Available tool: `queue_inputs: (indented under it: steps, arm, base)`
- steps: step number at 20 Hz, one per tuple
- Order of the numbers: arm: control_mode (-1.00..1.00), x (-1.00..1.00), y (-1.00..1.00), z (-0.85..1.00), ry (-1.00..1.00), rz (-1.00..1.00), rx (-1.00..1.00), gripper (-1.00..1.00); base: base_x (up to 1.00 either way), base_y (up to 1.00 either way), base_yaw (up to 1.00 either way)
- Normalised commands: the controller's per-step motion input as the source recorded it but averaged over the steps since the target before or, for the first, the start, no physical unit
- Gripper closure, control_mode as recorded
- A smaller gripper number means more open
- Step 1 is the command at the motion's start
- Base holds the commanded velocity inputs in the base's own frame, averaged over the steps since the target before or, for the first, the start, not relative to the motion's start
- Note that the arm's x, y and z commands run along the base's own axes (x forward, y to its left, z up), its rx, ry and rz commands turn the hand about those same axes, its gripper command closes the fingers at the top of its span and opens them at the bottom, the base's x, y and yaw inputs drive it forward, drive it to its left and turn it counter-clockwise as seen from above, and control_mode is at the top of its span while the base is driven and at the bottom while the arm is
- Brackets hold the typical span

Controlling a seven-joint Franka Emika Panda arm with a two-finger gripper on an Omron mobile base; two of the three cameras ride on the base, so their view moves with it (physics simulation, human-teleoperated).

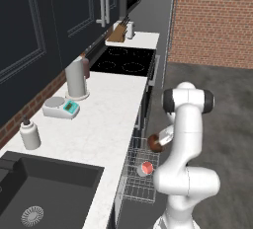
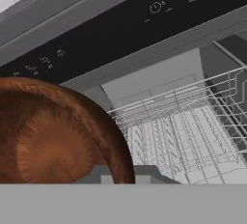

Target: Pick up the cup and bowl from the counter, place them in the dishwasher, and close the dishwasher door.

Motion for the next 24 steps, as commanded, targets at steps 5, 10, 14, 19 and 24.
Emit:
queue_inputs:
  steps: [5,10,14,19,24]
  arm:
    - [-1.0,0.42,0.0,-0.39,0.06,-0.08,-0.03,1.0]
    - [-1.0,0.43,0.0,-0.37,0.02,-0.07,-0.04,1.0]
    - [-1.0,0.26,0.0,-0.51,0.0,-0.02,-0.02,1.0]
    - [-1.0,0.09,0.0,-0.72,0.0,0.0,-0.06,1.0]
    - [-1.0,0.07,0.0,-0.48,0.0,-0.02,0.0,1.0]
  base:
    - [0.0,0.0,0.0]
    - [0.0,0.0,0.0]
    - [0.0,0.0,0.0]
    - [0.0,0.0,0.0]
    - [0.0,0.0,0.0]
